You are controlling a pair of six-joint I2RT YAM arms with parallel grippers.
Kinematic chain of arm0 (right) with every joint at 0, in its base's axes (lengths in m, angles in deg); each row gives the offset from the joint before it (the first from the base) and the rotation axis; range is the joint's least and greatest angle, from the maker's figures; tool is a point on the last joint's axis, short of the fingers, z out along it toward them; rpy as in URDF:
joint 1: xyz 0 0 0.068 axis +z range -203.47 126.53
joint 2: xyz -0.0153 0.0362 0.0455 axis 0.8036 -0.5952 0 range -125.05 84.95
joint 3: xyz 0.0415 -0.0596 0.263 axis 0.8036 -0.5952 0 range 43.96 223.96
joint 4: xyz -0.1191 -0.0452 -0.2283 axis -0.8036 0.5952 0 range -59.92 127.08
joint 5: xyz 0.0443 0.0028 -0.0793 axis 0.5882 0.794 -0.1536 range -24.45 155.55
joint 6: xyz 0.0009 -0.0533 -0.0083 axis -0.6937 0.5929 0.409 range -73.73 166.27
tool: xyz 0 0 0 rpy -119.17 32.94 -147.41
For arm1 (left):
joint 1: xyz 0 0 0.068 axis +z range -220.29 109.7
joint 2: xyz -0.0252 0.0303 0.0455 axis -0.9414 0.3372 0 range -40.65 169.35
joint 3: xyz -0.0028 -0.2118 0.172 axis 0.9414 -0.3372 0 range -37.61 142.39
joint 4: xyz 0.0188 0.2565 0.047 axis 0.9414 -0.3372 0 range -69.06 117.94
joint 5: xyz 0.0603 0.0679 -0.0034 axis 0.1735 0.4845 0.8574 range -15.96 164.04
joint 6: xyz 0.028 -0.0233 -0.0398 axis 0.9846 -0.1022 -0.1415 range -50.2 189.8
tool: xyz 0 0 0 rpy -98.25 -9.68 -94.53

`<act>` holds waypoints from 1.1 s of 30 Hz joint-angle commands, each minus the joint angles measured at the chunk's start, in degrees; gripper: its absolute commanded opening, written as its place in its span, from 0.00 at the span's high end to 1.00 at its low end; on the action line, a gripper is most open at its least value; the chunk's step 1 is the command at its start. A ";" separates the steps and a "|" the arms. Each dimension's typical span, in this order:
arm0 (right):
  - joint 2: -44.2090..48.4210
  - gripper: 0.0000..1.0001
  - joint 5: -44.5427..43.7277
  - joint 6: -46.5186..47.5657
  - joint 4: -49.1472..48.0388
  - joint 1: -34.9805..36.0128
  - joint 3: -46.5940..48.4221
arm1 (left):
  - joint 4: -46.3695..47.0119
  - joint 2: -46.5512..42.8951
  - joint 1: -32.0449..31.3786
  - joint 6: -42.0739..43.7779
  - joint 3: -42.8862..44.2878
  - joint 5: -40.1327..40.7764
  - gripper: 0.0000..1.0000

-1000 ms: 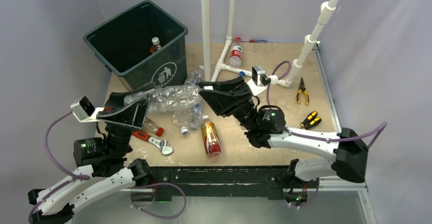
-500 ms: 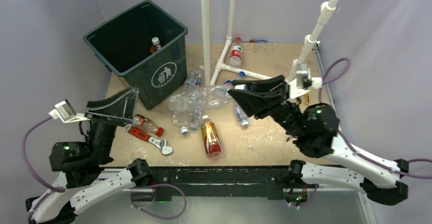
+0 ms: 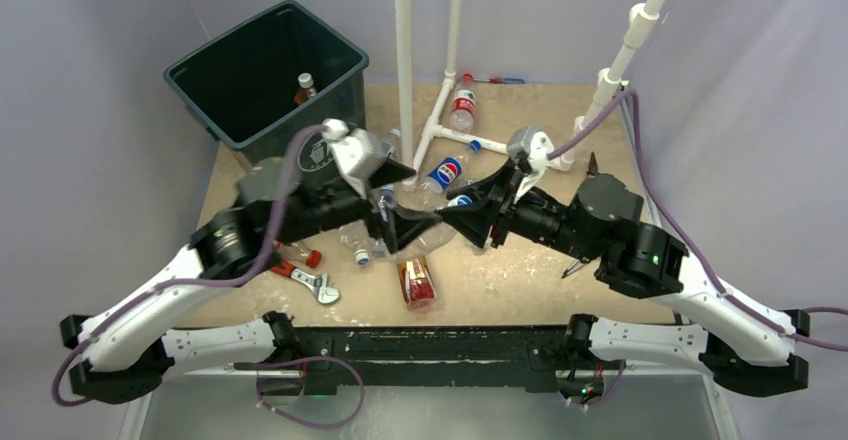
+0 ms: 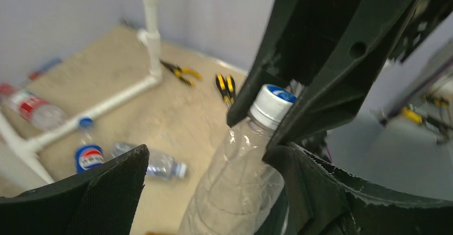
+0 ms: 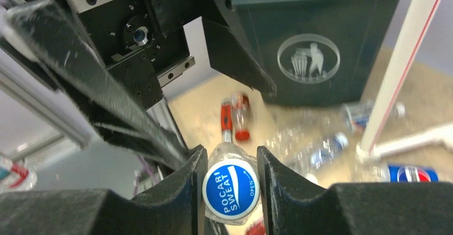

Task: Put the plastic bottles in the bin
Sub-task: Pick up the plastic bottle at the center of the board.

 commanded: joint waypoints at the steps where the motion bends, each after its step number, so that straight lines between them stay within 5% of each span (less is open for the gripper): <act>1: 0.14 1.00 5.04 2.23 4.58 0.25 3.80 | -5.09 1.38 -0.01 5.47 -1.72 -14.38 0.09; 22: -4.28 1.00 12.54 2.98 2.26 0.25 9.51 | 0.30 -1.54 -0.01 4.73 -11.88 -21.33 0.14; 28: -5.30 1.00 12.33 2.16 0.36 0.25 9.27 | 2.16 -0.81 -0.01 2.85 -12.36 -21.46 0.38; 33: -5.27 1.00 13.08 1.31 -1.25 0.25 7.99 | 2.42 -0.92 -0.01 1.86 -11.81 -24.77 0.68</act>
